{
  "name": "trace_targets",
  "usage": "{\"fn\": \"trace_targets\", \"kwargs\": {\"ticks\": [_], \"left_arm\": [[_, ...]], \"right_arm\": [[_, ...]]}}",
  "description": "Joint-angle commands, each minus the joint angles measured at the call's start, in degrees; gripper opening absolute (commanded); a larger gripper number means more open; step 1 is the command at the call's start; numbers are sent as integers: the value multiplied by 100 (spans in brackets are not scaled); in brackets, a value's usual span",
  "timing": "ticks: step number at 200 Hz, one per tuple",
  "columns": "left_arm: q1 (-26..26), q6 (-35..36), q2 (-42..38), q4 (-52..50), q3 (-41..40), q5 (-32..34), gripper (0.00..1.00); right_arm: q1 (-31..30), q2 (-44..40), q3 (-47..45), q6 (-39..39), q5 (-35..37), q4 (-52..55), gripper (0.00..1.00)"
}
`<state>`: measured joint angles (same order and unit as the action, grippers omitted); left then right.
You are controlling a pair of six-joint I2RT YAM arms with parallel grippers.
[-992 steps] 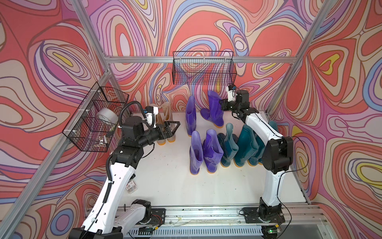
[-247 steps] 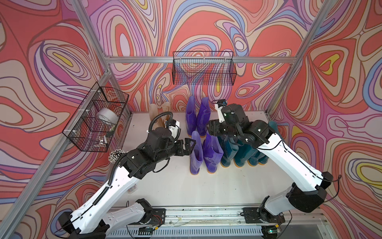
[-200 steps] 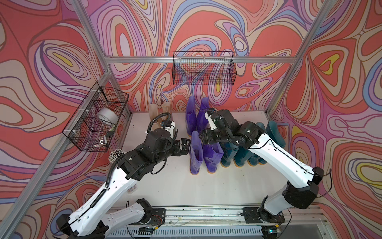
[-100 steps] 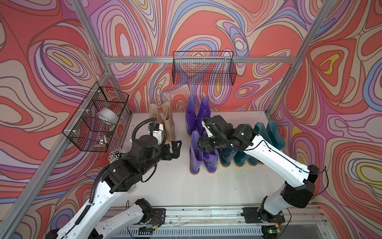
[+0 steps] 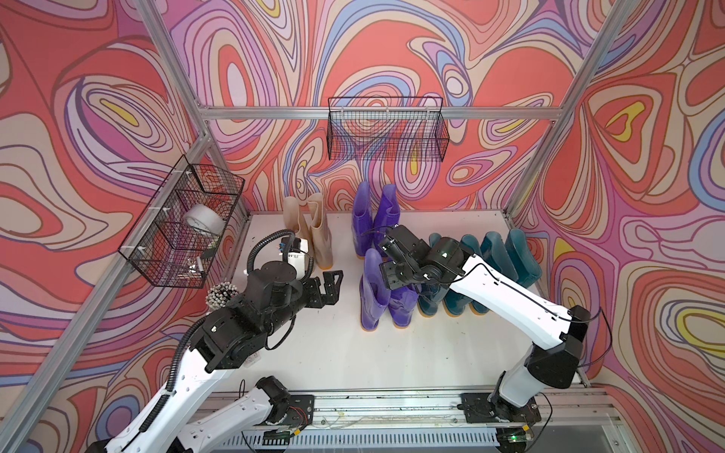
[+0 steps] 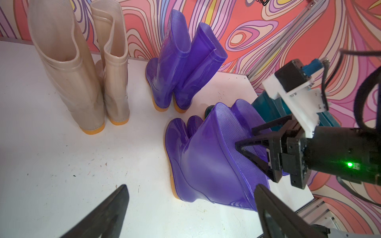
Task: Match and arrange rain boots in pairs
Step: Move the rain boots to the center of the board.
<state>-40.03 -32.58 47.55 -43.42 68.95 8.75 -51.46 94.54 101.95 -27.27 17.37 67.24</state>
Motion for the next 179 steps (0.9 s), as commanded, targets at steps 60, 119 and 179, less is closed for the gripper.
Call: {"fn": "trace_targets", "kwargs": {"ticks": [60,119,179], "left_arm": [[23,138,6,175,-110,-163,97],[24,120,26,320,-142,-312,97],[27,114,6,293,-170,-313,97]], "right_arm": [[-380,-108,588,-40,775,562,69],[-601,99,740,111,1330,673,76],[-537,11,279,-25,253,-39,80]]}}
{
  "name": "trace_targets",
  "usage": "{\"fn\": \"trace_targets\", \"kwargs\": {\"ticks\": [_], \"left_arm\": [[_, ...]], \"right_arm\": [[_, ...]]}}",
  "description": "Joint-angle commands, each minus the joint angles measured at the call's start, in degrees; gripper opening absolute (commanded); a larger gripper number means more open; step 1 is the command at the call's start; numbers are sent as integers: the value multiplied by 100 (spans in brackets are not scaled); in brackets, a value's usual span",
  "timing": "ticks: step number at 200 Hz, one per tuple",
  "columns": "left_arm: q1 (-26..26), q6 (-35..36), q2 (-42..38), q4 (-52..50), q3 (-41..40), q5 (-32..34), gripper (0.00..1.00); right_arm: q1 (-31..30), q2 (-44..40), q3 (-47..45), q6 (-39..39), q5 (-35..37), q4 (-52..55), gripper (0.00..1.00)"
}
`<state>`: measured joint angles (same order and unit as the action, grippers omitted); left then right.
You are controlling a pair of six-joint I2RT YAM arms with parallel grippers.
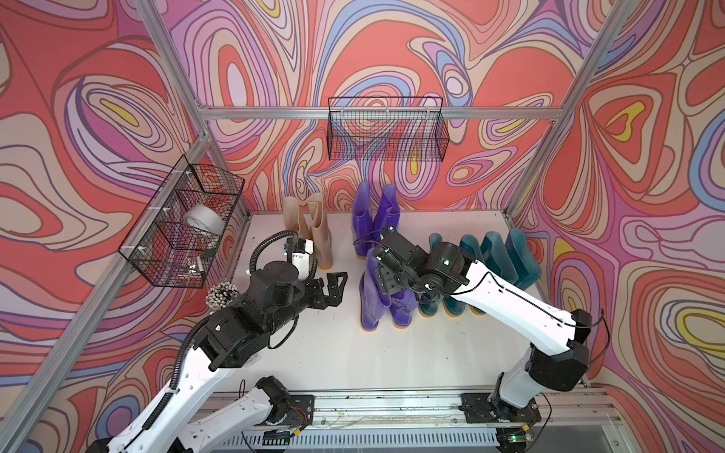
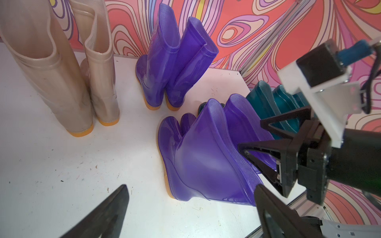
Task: Match and arrange rain boots in pairs
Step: Move the rain boots to the center of the board.
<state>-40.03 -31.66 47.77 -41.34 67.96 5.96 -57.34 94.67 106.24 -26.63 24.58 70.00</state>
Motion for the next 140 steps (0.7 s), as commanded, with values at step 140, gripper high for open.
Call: {"fn": "trace_targets", "kwargs": {"ticks": [140], "left_arm": [[22,28,44,242,-69,-121,97]], "right_arm": [[200,-370,-562,-308,-772,-598,79]]}}
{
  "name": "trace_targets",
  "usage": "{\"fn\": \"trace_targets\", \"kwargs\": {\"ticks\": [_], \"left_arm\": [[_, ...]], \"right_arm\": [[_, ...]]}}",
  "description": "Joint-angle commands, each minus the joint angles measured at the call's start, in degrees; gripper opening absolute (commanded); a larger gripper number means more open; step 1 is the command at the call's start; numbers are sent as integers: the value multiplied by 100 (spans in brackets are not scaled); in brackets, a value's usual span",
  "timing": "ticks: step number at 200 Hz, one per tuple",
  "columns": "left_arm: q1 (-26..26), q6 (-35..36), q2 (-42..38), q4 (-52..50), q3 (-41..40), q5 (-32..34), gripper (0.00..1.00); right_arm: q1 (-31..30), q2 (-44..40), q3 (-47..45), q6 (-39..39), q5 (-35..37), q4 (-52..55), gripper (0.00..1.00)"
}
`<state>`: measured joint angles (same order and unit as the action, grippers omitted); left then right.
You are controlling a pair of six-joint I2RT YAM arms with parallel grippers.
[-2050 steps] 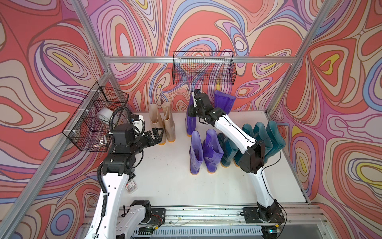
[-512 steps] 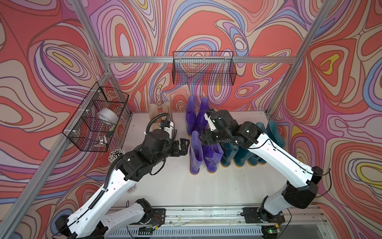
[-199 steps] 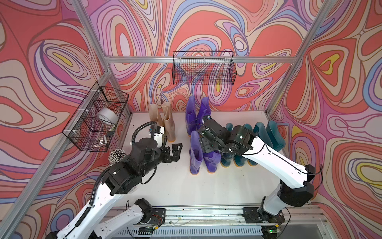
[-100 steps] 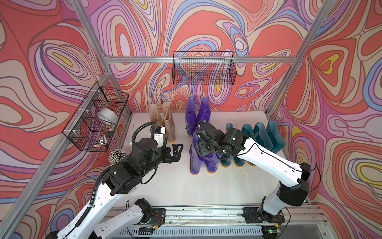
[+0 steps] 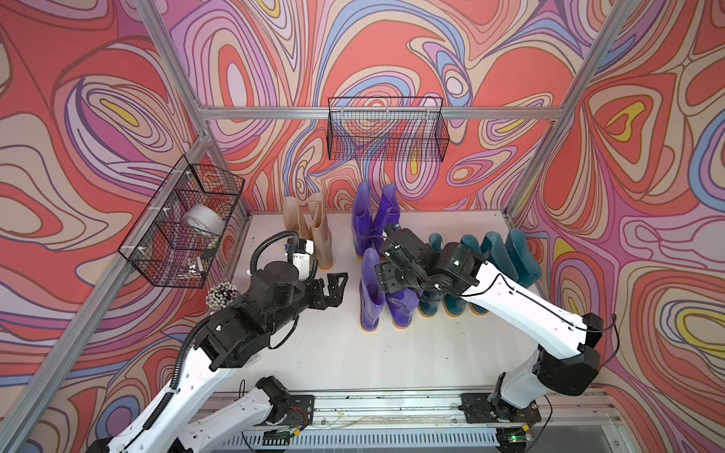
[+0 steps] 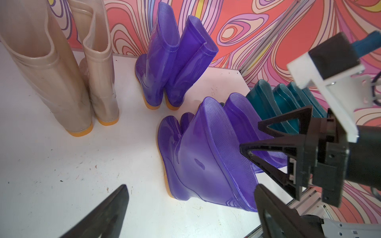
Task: Match and arrange rain boots in pairs
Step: Move the rain boots to the center of the board.
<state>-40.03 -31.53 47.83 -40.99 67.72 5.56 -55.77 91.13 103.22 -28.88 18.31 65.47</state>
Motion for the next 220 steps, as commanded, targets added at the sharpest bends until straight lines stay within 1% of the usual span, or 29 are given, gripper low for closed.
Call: {"fn": "trace_targets", "kwargs": {"ticks": [1,29,64,81,90,102,113,123,131,139,145,193,220], "left_arm": [[22,15,35,206,-47,-81,97],[30,7,9,141,-40,-108,97],[22,11,-72,91,-57,-48,97],[23,13,-64,118,-62,-64,97],[25,8,-57,134,-60,-77,97],[24,11,-46,144,-67,-95,97],[22,16,-46,128,-62,-99,97],[22,23,-62,111,-73,-92,97],[24,26,-87,101,-75,-82,97],[23,33,-112,84,-75,-82,97],[24,41,-129,69,-75,-69,97],[26,102,-226,45,-48,-10,97],[24,106,-320,48,-66,10,97]], "right_arm": [[46,-16,-273,-87,-144,-156,79],[223,-64,-471,-78,-224,-271,79],[320,-148,-639,-94,-752,-566,79],[313,-106,-703,-124,-773,-645,77],[315,-25,-719,-173,-704,-630,73],[304,142,-711,-223,-548,-551,64],[304,266,-623,-245,-383,-453,51],[308,284,-576,-294,-278,-482,34],[305,258,-537,-339,-240,-519,19],[291,224,-467,-364,-206,-558,7],[274,199,-422,-377,-204,-589,0],[-145,397,312,-662,-288,-739,0],[-205,671,719,-715,-517,-701,0]]}}
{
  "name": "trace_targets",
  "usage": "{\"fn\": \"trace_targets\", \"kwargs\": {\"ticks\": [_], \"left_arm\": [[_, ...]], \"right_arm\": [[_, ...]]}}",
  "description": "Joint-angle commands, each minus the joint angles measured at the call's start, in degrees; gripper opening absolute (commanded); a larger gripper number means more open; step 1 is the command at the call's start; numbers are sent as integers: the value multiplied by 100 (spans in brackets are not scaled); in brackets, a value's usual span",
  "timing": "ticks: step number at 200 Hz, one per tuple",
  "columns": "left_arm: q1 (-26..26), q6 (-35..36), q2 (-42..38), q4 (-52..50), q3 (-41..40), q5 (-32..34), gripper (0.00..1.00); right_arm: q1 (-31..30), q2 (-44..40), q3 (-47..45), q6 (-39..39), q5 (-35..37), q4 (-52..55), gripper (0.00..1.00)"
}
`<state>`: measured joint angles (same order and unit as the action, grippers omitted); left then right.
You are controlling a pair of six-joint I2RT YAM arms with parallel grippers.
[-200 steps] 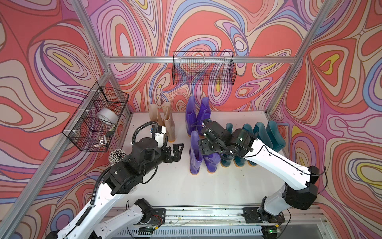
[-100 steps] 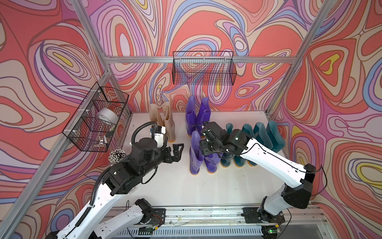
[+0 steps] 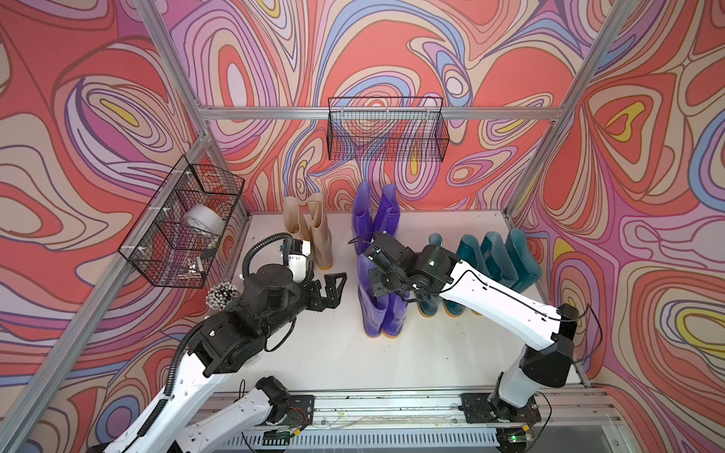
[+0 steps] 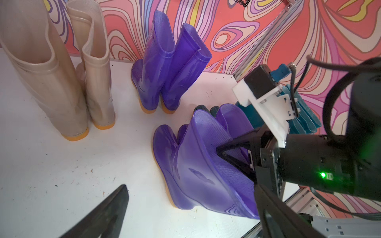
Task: Match and arrange rain boots in pairs
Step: Move the rain boots to the center of the board.
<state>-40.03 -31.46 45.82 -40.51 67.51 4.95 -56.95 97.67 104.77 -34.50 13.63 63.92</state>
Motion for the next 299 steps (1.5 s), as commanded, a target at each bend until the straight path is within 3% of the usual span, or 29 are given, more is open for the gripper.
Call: {"fn": "trace_targets", "kwargs": {"ticks": [1,79,131,170,203,225,260,287,299], "left_arm": [[27,98,-123,-1,-44,69,97],[29,210,-462,-141,-10,249,97],[23,283,-628,-127,-81,410,100],[23,308,-623,-211,-38,384,100],[22,309,-642,-216,-20,397,100],[27,285,-602,-195,16,312,100],[22,280,-447,-57,43,122,100],[27,343,-232,144,144,-107,100],[22,343,-105,230,174,-244,100]], "right_arm": [[-92,25,568,-153,-60,-560,0],[-325,1242,2260,169,-387,-330,0],[-296,2027,3206,592,49,5,0],[-275,2203,2989,490,-95,-46,0],[-282,2157,3062,454,-258,70,35],[-284,1865,3038,528,-119,140,50],[-285,1298,2889,595,357,691,57],[-249,717,2567,710,1337,1328,56],[42,460,2446,765,1662,1736,55]]}}
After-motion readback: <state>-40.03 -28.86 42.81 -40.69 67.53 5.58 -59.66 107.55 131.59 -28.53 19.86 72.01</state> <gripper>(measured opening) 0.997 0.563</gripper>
